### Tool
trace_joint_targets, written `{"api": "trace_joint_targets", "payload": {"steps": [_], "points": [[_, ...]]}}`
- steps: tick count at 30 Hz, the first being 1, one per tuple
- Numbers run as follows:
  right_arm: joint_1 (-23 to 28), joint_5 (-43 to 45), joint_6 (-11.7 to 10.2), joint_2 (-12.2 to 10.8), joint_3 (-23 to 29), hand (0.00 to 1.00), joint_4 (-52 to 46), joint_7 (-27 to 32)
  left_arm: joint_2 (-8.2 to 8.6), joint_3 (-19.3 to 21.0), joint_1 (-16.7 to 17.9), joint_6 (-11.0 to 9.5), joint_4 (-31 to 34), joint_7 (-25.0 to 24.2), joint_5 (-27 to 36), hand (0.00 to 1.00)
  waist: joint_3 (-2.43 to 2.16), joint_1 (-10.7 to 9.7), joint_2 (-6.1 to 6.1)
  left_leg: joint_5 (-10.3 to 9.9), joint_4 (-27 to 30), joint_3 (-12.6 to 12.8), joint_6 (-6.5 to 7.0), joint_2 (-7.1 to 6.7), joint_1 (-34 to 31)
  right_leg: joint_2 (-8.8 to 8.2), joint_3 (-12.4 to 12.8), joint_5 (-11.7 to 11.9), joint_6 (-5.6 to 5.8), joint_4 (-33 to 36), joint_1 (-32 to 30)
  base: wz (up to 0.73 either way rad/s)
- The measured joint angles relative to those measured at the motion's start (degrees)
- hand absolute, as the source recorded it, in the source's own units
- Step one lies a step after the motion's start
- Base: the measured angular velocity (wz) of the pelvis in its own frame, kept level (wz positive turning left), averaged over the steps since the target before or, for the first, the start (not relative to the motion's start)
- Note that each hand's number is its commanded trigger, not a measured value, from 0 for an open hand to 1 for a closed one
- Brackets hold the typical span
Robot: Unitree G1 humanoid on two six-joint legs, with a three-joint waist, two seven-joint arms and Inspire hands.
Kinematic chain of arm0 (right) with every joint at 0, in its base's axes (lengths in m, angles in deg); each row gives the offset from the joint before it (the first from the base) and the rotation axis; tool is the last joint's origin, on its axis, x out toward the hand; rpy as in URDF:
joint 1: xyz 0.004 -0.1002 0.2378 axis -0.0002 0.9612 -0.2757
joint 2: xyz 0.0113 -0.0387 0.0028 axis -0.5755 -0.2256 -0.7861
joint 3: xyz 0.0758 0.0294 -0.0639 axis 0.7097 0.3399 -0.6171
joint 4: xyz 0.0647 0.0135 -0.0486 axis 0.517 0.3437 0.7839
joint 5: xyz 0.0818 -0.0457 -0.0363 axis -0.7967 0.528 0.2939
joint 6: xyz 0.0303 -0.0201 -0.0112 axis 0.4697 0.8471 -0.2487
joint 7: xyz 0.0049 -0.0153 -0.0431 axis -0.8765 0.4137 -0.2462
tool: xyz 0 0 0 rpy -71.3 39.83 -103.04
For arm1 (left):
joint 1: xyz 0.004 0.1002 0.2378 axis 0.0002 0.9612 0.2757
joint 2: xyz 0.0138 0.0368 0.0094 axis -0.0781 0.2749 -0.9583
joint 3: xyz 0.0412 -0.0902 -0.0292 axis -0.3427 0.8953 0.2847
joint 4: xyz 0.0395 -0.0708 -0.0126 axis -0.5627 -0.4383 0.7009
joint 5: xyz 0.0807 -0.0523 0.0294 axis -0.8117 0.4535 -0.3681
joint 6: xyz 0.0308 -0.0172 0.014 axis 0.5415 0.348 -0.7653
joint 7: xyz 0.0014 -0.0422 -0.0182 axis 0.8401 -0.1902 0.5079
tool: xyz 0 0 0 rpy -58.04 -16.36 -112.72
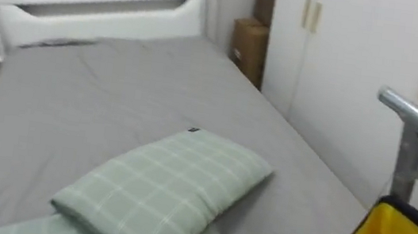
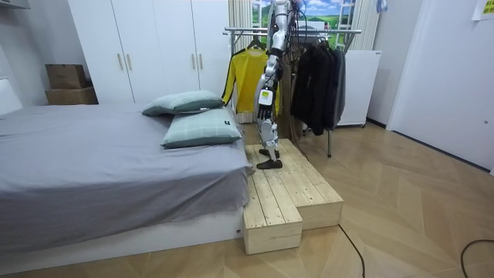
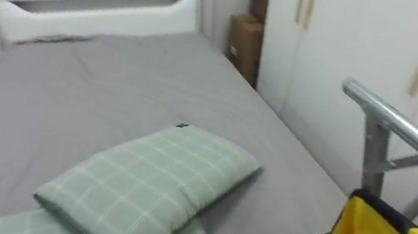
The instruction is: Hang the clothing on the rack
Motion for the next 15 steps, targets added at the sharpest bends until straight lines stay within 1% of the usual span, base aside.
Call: {"api": "trace_joint_targets", "payload": {"steps": [1, 2, 3, 4, 5, 6, 7, 8, 9, 10, 11, 12, 13, 14, 15], "points": [[-0.02, 0.29, 0.63, 0.07, 0.45, 0.00, -0.11, 0.10, 0.05, 0.65, 0.37, 0.24, -0.13, 0.27, 0.59, 0.00, -0.31, 0.07, 0.41, 0.39, -0.53, -1.48, 0.59, -0.85, -0.12, 0.42, 2.24, 1.03, 0.09, -1.19, 1.02, 0.70], [-0.05, 0.46, 1.02, 0.13, 0.85, 0.00, -0.10, 0.12, 0.05, 0.68, 0.40, 0.29, -0.19, 0.35, 0.59, 0.00, -0.07, 0.07, -0.23, 0.54, -0.86, -2.21, 0.88, -1.47, -0.16, 0.85, 4.98, 1.16, -0.05, -1.78, 1.37, 0.78], [-0.17, 1.07, 1.76, 0.18, 2.04, 0.00, -0.11, 0.21, 0.12, 0.76, 1.03, 0.28, -0.21, 0.46, 0.62, 0.00, -0.19, 0.19, -0.33, 1.02, -1.32, -3.26, 1.64, -2.58, -0.13, 1.64, 10.47, 1.51, -0.60, -2.58, 1.91, 0.63], [-0.31, 1.54, 2.04, 0.23, 2.31, 0.00, -0.18, 0.39, 0.19, 0.86, 1.12, 0.29, -0.18, 0.45, 0.63, 0.00, -0.09, 0.29, -0.47, 1.14, -1.44, -3.87, 1.86, -3.09, -0.11, 1.85, 11.99, 1.85, -0.76, -2.55, 2.02, 0.66], [-0.44, 2.47, 2.41, 0.25, 2.56, 0.00, -0.87, 0.74, 0.21, 1.05, 1.12, 0.31, -0.19, 0.44, 0.87, 0.00, -0.04, 1.12, -0.37, 1.13, -1.76, -4.79, 2.24, -3.55, 0.24, 1.88, 12.78, 2.36, -0.45, -2.49, 2.41, 0.43], [-0.68, 2.69, 2.39, 0.24, 2.57, 0.00, -2.21, 0.92, 0.14, 1.93, 1.19, 0.37, -0.26, 0.46, 1.81, 0.00, 0.02, 2.04, -0.17, 0.94, -1.84, -5.41, 2.57, -4.30, 0.40, 1.85, 13.54, 2.49, -0.28, -2.77, 2.77, 0.31], [-0.96, 2.54, 2.22, 0.23, 2.70, 0.00, -2.88, 0.98, 0.15, 2.40, 1.50, 0.44, -0.42, 0.48, 2.25, 0.00, 0.07, 2.59, -0.10, 0.87, -1.89, -5.80, 2.70, -4.37, 0.47, 1.85, 13.91, 2.59, -0.10, -3.15, 3.06, 0.21], [-1.46, 1.64, 2.12, 0.07, 3.03, 0.00, -4.44, 1.14, 0.18, 3.25, 1.59, 0.74, -0.75, 0.58, 2.85, 0.00, 0.11, 3.25, -0.01, 0.88, -2.22, -6.68, 2.88, -5.07, 0.69, 1.85, 14.09, 2.94, 0.48, -4.60, 4.04, 0.32], [-1.79, 0.21, 1.99, -0.07, 2.91, 0.00, -6.48, 1.16, 0.16, 3.28, 1.41, 1.24, -0.63, 0.89, 3.00, 0.00, 0.12, 3.32, -0.09, 0.96, -2.40, -7.41, 3.18, -5.14, 0.78, 1.89, 14.96, 3.24, 0.86, -6.33, 5.07, 0.31], [-2.33, -0.44, 1.43, -0.09, 2.18, 0.00, -7.60, 1.02, 0.21, 3.15, 1.53, 1.53, -0.63, 1.32, 3.67, 0.00, 0.17, 4.20, -0.02, 0.91, -2.49, -7.41, 3.35, -5.26, 1.04, 2.13, 16.68, 3.51, 1.20, -7.62, 5.81, 0.22], [-2.84, -0.55, 1.01, -0.15, 1.76, 0.00, -7.47, 0.97, 0.21, 3.16, 1.62, 1.64, -0.60, 1.55, 4.12, 0.00, 0.18, 4.62, -0.05, 0.88, -2.49, -7.46, 3.38, -5.30, 1.12, 2.21, 17.05, 3.67, 1.34, -8.20, 6.13, 0.13], [-3.89, -1.12, 0.35, -0.64, 1.76, 0.00, -7.17, 0.74, 0.24, 3.16, 1.81, 1.65, -0.52, 1.99, 4.61, 0.00, 0.24, 4.80, -0.18, 0.85, -2.49, -8.04, 3.41, -5.40, 1.13, 2.43, 16.97, 4.11, 1.36, -9.57, 6.81, 0.18], [-4.58, -1.65, -0.44, -1.26, 1.75, 0.00, -7.13, 0.43, 0.38, 3.17, 1.88, 1.64, -0.50, 2.24, 4.73, 0.00, 0.36, 4.82, -0.38, 0.86, -2.51, -8.45, 3.41, -5.46, 1.03, 2.55, 17.01, 4.33, 1.33, -10.17, 7.12, 0.21], [-4.79, -1.79, -0.73, -1.53, 1.75, 0.00, -7.04, 0.11, 0.48, 3.22, 1.97, 1.64, -0.50, 2.36, 4.78, 0.00, 0.39, 4.82, -0.43, 0.85, -2.51, -8.65, 3.41, -5.50, 0.98, 2.62, 16.98, 4.34, 1.33, -10.48, 7.57, 0.17], [-5.07, -1.84, -1.18, -1.99, 1.75, 0.00, -6.90, -0.37, 0.79, 3.32, 2.09, 1.64, -0.48, 2.64, 4.86, 0.00, 0.41, 4.80, -0.49, 0.85, -2.49, -8.98, 3.40, -5.82, 0.88, 2.68, 16.97, 4.34, 1.33, -10.61, 7.65, 0.21]]}}
